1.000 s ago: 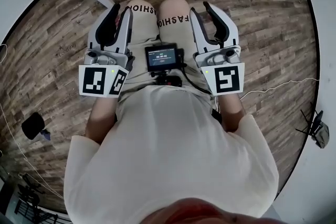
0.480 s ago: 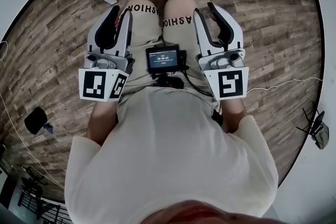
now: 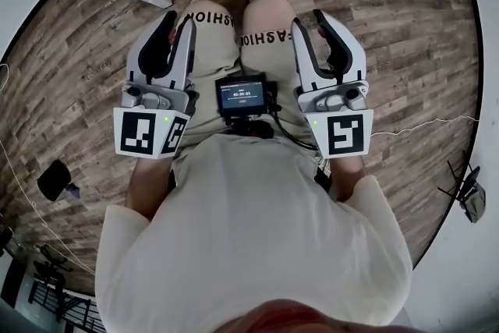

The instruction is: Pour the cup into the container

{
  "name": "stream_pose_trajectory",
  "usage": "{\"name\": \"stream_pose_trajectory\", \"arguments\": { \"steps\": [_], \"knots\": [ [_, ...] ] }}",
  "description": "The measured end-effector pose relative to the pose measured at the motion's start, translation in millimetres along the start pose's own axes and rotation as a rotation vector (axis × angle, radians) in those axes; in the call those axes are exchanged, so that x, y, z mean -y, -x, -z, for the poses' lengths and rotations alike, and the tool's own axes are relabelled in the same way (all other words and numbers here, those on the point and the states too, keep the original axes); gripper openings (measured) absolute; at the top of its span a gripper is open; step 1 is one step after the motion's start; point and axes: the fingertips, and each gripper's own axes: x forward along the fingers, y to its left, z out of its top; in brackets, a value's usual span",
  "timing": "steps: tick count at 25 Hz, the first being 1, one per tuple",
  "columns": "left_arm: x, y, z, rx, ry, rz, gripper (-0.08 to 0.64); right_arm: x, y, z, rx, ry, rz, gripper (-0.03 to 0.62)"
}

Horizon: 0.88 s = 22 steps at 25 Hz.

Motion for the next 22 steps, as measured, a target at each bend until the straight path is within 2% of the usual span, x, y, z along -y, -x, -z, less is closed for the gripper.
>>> {"name": "stream_pose_trajectory", "arguments": {
  "steps": [22],
  "knots": [
    [-25.4,-23.1,13.0,-0.023,0.043,-0.035,0.061,16.5,-31.2,9.7,-0.015,0.006,-0.012,0.094]
  ]
}}
